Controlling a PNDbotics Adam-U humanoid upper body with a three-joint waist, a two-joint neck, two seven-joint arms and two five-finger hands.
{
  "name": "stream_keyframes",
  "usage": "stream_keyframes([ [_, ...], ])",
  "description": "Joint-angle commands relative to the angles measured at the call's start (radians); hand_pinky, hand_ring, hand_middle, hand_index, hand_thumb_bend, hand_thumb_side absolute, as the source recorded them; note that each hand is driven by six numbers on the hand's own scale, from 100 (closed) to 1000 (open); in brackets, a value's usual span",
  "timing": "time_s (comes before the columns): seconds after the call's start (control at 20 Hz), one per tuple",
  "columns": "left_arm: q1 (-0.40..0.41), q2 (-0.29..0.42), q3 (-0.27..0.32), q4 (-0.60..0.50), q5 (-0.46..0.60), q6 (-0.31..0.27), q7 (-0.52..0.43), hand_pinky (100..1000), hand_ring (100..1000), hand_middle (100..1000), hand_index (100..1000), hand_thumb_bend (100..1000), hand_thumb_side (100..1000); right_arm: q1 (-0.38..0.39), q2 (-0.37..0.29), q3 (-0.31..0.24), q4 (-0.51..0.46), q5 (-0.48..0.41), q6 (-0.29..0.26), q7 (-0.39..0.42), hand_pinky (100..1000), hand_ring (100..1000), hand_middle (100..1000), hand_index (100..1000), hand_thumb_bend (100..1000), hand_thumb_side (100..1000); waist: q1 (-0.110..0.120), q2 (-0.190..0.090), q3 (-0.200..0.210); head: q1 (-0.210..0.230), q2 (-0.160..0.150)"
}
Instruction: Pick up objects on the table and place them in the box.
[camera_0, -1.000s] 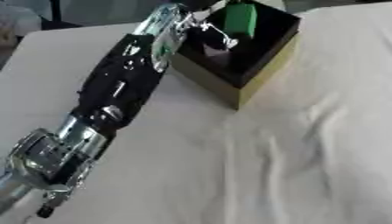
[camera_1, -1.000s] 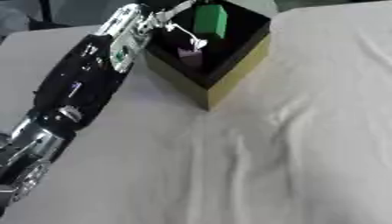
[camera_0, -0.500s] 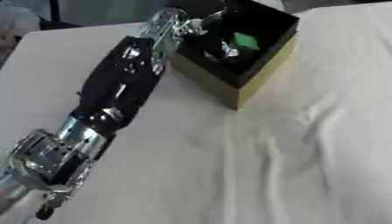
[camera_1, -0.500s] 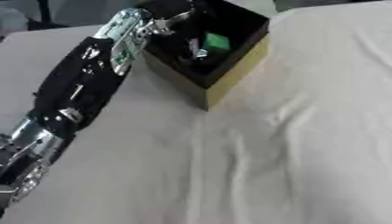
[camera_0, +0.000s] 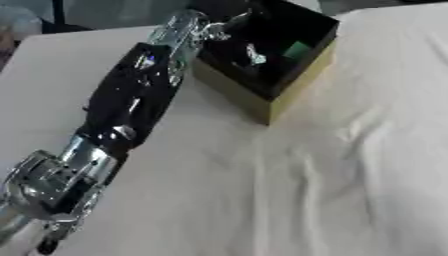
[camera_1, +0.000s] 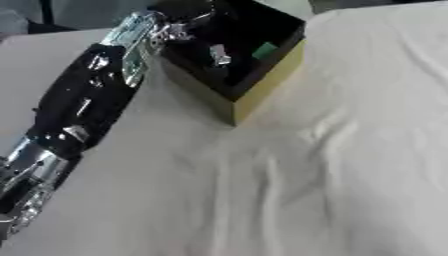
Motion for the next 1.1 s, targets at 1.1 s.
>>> stream_keyframes([
  [1.1,0.475,0.207,0.225,-0.68,0.423,-0.055,0.402,682,727,702,744,100,740,0.105,-0.071,-0.035,-0.12,-0.083,0.007,-0.064,874,833,728,853,100,867,-0.034,-0.055,0.101,-0.125,0.044],
])
